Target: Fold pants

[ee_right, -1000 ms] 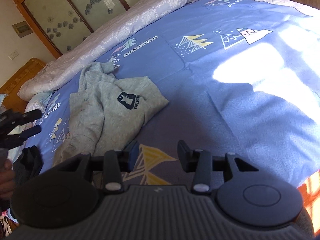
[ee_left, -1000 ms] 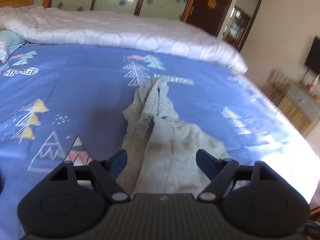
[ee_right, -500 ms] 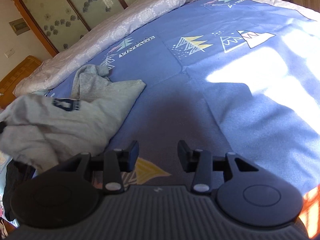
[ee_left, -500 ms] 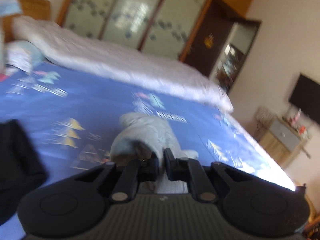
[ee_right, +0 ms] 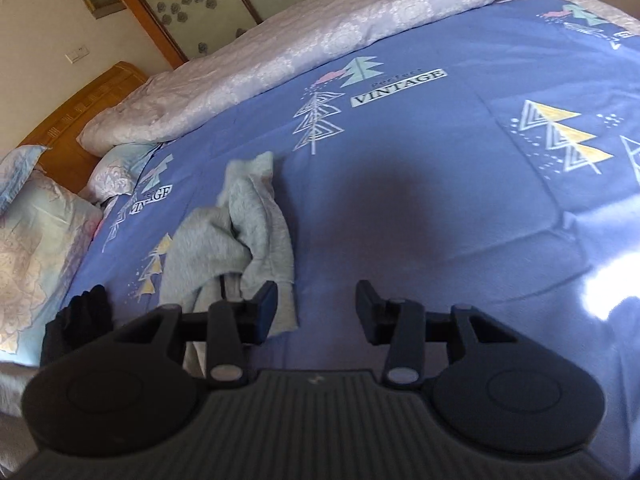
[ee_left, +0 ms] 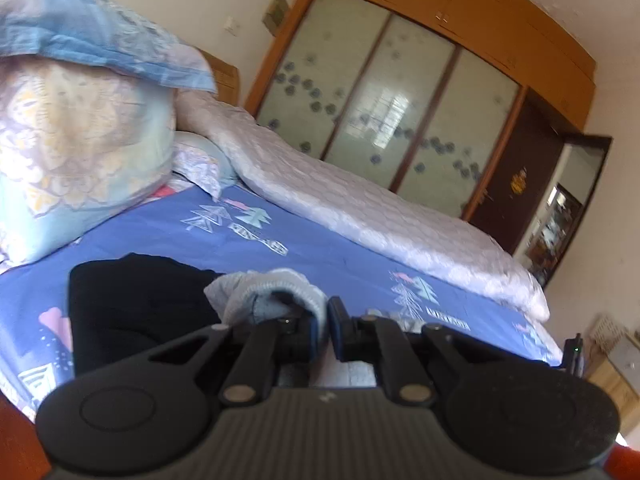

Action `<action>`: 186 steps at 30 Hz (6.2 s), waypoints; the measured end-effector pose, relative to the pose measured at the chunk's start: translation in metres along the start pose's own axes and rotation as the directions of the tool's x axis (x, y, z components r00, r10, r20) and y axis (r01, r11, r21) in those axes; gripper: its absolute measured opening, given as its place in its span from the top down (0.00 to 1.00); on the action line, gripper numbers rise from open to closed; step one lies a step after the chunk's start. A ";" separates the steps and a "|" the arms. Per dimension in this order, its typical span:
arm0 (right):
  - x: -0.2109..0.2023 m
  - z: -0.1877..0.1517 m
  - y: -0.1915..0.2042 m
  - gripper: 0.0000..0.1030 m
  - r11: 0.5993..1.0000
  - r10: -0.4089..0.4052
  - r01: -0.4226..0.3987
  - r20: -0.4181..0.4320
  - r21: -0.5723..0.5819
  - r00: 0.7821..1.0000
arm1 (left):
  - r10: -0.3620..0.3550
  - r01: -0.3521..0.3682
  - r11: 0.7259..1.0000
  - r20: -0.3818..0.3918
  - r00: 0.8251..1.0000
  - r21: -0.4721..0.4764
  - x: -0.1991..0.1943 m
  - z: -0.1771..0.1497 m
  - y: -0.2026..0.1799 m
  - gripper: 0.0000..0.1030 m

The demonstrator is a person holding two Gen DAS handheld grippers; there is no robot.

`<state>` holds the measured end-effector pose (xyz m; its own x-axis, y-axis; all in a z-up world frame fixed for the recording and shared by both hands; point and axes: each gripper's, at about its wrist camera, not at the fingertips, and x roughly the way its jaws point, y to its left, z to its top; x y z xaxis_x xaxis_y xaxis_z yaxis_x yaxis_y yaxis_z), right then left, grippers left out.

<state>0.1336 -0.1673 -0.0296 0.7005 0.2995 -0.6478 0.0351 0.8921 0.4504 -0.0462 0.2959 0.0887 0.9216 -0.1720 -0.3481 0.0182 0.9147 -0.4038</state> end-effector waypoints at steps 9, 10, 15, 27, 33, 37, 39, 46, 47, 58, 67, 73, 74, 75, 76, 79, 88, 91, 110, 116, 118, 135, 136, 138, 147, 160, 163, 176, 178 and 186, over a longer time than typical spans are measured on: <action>0.116 -0.012 0.043 0.58 0.983 -0.122 0.100 -0.147 -0.153 0.982 | 0.098 -0.096 0.994 0.030 0.995 -0.061 -0.017 0.011 0.036 0.93; 0.114 -0.016 0.047 0.69 0.973 -0.159 0.140 -0.089 -0.183 0.983 | 0.100 -0.098 0.993 0.031 0.994 -0.060 -0.017 0.011 0.036 0.93; 0.052 0.020 0.021 0.86 0.999 -0.043 0.044 -0.029 0.019 0.999 | 0.109 -0.106 0.994 0.097 0.989 -0.030 -0.031 0.013 0.030 0.93; -0.041 0.141 0.054 0.85 0.951 0.234 -0.228 -0.003 0.210 0.972 | 0.270 -0.226 0.951 0.208 0.940 -0.213 -0.074 0.009 0.067 0.93; 0.037 0.164 0.156 0.34 0.993 0.120 -0.120 0.053 0.005 0.991 | 0.346 -0.299 0.925 0.196 0.918 -0.234 -0.091 0.002 0.083 0.93; 0.076 0.131 0.142 0.38 0.997 0.069 -0.069 0.009 -0.040 0.998 | 0.372 -0.330 0.918 0.186 0.910 -0.221 -0.093 -0.001 0.095 0.93; 0.103 0.106 0.118 0.38 0.999 -0.019 0.016 -0.071 -0.040 0.997 | 0.370 -0.331 0.917 0.168 0.914 -0.222 -0.086 0.001 0.101 0.93; 0.166 0.013 0.072 0.63 0.994 -0.102 0.105 -0.278 -0.005 0.955 | 0.350 -0.313 0.926 0.165 0.922 -0.213 -0.071 0.002 0.099 0.93; 0.162 0.007 0.077 0.94 0.991 -0.130 0.119 -0.248 -0.059 0.960 | 0.348 -0.310 0.927 0.170 0.922 -0.212 -0.072 0.001 0.098 0.93; 0.010 0.056 -0.026 0.83 0.865 -0.499 0.501 0.164 0.030 0.851 | 0.307 -0.263 0.938 0.187 0.933 -0.226 -0.063 -0.003 0.103 0.93; 0.063 0.071 0.037 0.56 0.994 -0.109 0.109 0.007 0.012 0.994 | 0.313 -0.265 0.933 0.188 0.931 -0.244 -0.049 -0.002 0.108 0.93; 0.217 0.052 0.113 0.55 0.996 0.049 -0.031 -0.209 0.089 0.977 | 0.356 -0.319 0.922 0.156 0.921 -0.218 -0.048 0.006 0.106 0.93; 0.233 0.048 0.119 0.55 0.995 0.042 -0.019 -0.227 0.100 0.973 | 0.361 -0.327 0.922 0.152 0.920 -0.208 -0.047 0.007 0.105 0.93; 0.244 0.044 0.120 0.56 0.993 0.032 -0.005 -0.234 0.115 0.972 | 0.364 -0.333 0.922 0.150 0.919 -0.199 -0.046 0.008 0.103 0.93; 0.249 0.042 0.125 0.56 0.993 0.026 -0.001 -0.204 0.119 0.979 | 0.365 -0.336 0.923 0.149 0.919 -0.188 -0.045 0.009 0.101 0.93; 0.247 0.052 0.133 0.96 0.998 0.012 0.002 -0.208 0.068 0.978 | 0.362 -0.341 0.929 0.165 0.917 -0.143 -0.042 0.013 0.094 0.93; 0.059 0.132 0.045 0.97 0.988 0.032 -0.050 0.128 0.144 0.991 | 0.225 -0.206 0.974 0.308 0.925 -0.092 -0.067 0.015 0.062 0.93; -0.026 0.150 0.002 0.97 0.981 -0.027 -0.023 0.251 0.194 0.968 | 0.164 -0.142 0.986 0.315 0.935 -0.093 -0.070 0.011 0.054 0.93; -0.070 0.073 -0.167 0.68 0.915 -0.353 0.324 0.092 0.240 0.931 | 0.158 -0.139 0.981 0.151 0.976 -0.133 -0.029 -0.002 0.027 0.93; -0.118 0.007 -0.212 0.66 0.901 -0.329 0.302 0.040 0.311 0.943 | 0.140 -0.123 0.985 0.139 0.980 -0.123 -0.023 0.001 0.020 0.93; -0.121 -0.002 -0.211 0.66 0.904 -0.332 0.310 0.029 0.294 0.943 | 0.135 -0.119 0.986 0.136 0.981 -0.119 -0.023 0.001 0.017 0.93; -0.023 0.026 -0.169 0.95 0.833 -0.238 0.232 -0.055 0.502 0.970 | 0.124 -0.114 0.991 0.166 0.978 -0.071 -0.026 0.015 -0.003 0.93; -0.042 0.031 -0.172 0.95 0.838 -0.232 0.201 -0.001 0.508 0.973 | 0.111 -0.102 0.993 0.164 0.980 -0.063 -0.019 0.018 -0.004 0.93; -0.076 0.044 -0.178 0.95 0.851 -0.256 0.183 0.085 0.493 0.963 | 0.074 -0.068 0.997 0.149 0.986 -0.043 0.004 0.027 -0.010 0.93; -0.116 0.155 -0.214 0.95 0.863 -0.320 0.161 0.269 0.480 0.908 | -0.006 0.005 1.000 0.043 0.999 0.019 0.196 0.067 -0.054 0.94; -0.007 0.125 -0.206 0.54 0.931 -0.191 0.151 0.090 0.334 0.978 | 0.217 -0.197 0.973 -0.193 0.957 0.116 0.322 0.013 -0.036 0.67; -0.010 0.068 -0.198 0.54 0.958 -0.081 0.079 -0.006 0.276 0.997 | 0.171 -0.158 0.984 -0.202 0.964 0.079 0.260 -0.003 -0.018 0.59; 0.007 0.014 -0.126 0.93 0.983 -0.013 0.039 -0.141 0.179 0.990 | 0.025 -0.164 0.922 -0.369 0.929 -0.351 0.200 -0.076 0.052 0.25; -0.015 0.020 -0.125 0.94 0.980 -0.037 0.050 -0.073 0.193 0.997 | 0.000 -0.143 0.926 -0.378 0.926 -0.350 0.217 -0.082 0.047 0.59; -0.198 0.035 -0.199 0.95 0.923 -0.137 -0.012 0.357 0.385 0.924 | -0.135 0.025 0.932 -0.281 0.950 -0.362 0.175 -0.073 0.011 0.96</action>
<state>0.0128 -0.4155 0.0304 0.8971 0.0339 -0.4406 0.2981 0.6895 0.6601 0.0869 0.2497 -0.0383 0.7641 -0.3896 -0.5141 -0.1000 0.7157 -0.6912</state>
